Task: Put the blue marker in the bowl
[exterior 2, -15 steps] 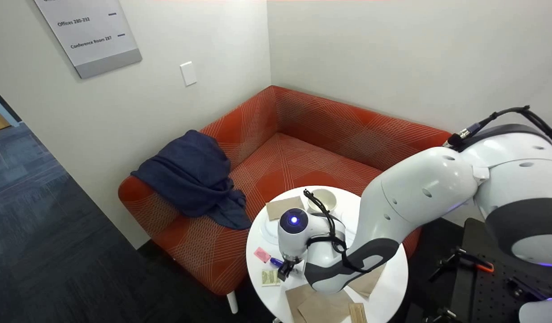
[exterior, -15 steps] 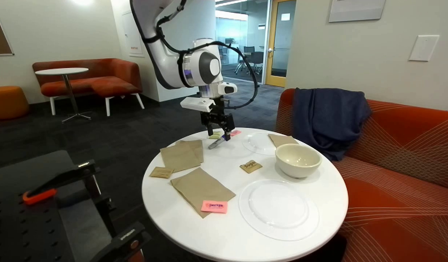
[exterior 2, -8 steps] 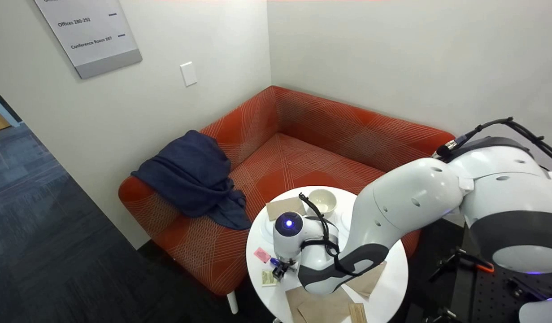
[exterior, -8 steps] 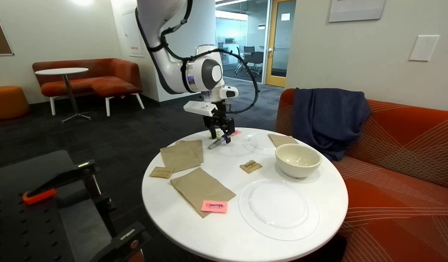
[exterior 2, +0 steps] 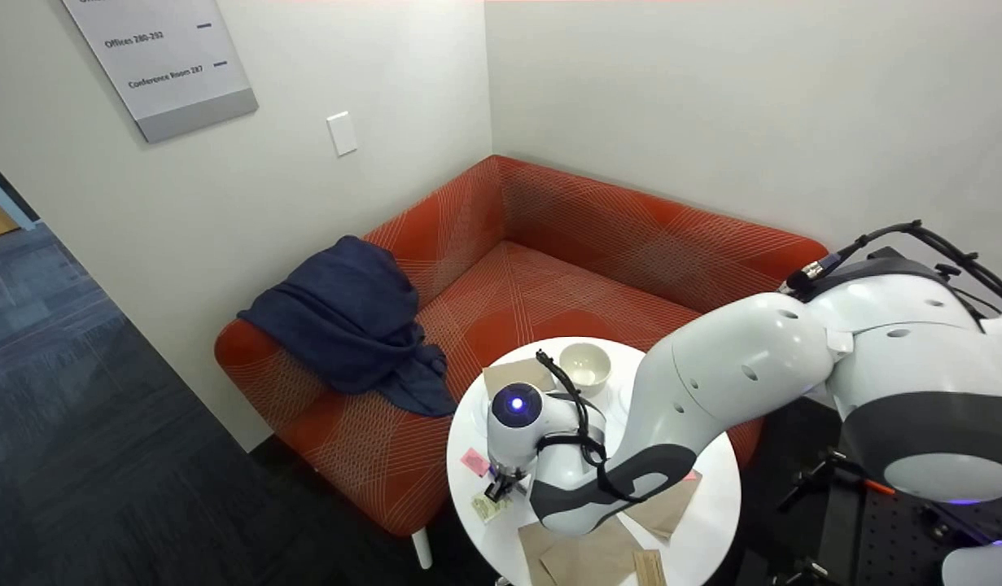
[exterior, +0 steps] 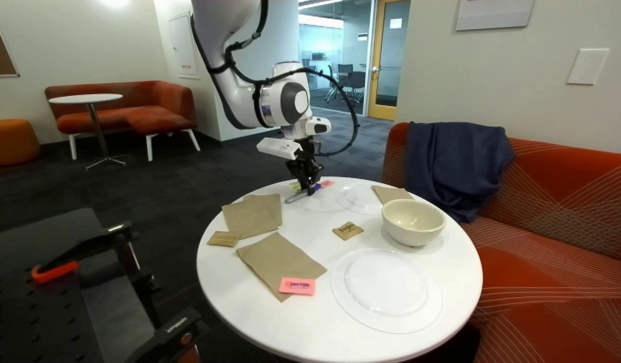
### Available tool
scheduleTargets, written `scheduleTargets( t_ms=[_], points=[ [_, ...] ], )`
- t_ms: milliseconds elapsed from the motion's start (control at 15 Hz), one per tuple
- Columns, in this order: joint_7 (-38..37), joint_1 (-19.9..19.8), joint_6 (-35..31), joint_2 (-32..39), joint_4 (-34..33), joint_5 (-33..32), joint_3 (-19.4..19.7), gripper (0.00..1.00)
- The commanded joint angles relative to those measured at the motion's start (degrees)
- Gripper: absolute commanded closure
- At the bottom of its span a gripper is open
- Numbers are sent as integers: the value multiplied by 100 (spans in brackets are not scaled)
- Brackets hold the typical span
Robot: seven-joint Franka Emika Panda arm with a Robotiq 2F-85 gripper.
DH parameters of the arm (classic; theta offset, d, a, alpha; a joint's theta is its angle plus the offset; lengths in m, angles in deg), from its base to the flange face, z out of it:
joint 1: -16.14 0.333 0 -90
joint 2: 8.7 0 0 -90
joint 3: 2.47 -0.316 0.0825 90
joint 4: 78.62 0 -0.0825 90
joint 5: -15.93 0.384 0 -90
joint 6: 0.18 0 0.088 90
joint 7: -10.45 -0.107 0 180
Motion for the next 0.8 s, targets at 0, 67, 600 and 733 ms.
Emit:
scheduleTargets(
  t_ms=[0, 67, 600, 733],
  points=[
    [180, 5, 69, 72, -177, 174, 5, 94],
    [167, 12, 52, 44, -148, 174, 13, 94],
    [66, 66, -129, -677, 546, 143, 120, 94],
    [35, 73, -171, -905, 735, 123, 180, 94]
  ],
)
